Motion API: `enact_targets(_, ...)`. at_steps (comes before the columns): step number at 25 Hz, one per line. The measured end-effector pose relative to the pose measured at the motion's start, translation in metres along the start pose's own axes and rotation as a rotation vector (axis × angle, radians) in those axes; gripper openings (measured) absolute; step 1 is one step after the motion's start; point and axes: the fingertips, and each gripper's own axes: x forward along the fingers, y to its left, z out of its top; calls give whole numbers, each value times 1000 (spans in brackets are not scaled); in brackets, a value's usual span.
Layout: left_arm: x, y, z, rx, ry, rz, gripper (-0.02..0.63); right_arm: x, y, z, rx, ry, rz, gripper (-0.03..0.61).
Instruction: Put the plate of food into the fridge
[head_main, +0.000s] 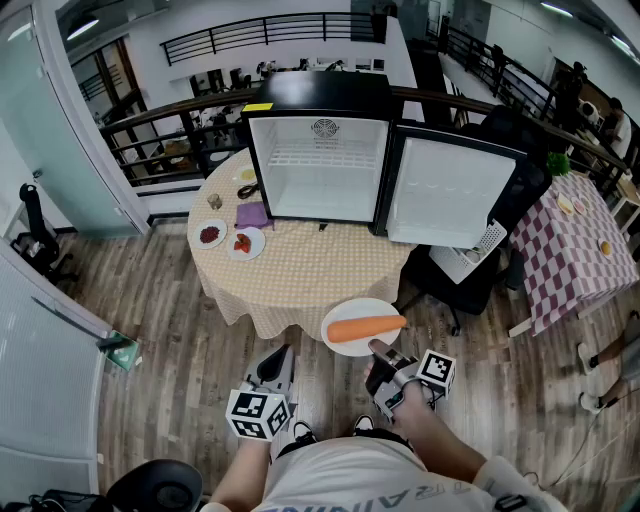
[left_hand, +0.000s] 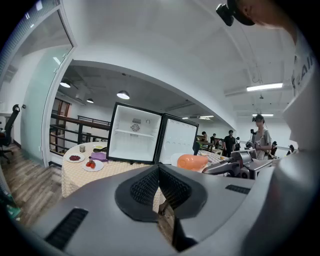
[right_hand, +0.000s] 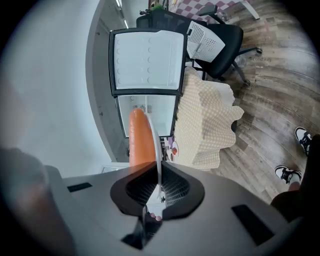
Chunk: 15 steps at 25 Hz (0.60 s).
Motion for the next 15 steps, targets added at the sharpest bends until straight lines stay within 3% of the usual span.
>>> enact_targets(15,2,5,-1,-7,5,6,8,6,-3,2,-18,-6,-22,34)
